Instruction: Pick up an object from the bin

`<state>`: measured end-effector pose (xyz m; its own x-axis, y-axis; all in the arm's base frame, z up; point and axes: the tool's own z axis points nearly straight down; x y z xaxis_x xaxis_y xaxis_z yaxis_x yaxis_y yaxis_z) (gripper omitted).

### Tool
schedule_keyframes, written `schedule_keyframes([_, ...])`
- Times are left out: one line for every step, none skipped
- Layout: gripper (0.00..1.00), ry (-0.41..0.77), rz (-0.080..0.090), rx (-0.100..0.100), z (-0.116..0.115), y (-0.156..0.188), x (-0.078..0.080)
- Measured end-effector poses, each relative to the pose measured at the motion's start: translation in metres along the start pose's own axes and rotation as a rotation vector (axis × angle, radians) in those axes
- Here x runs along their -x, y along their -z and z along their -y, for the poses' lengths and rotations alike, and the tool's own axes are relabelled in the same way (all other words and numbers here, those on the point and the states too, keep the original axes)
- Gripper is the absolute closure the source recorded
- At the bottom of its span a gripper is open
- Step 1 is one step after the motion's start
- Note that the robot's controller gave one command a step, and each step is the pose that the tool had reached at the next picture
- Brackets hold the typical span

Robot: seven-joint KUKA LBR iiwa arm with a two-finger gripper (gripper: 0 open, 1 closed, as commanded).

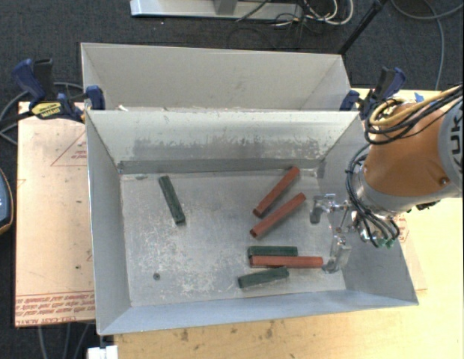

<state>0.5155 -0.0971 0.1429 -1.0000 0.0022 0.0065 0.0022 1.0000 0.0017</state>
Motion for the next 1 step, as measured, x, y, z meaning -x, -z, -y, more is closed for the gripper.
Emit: schedule_keyframes([0.0,-0.028,0.007,0.0,-0.0039,-0.0765,-0.0234])
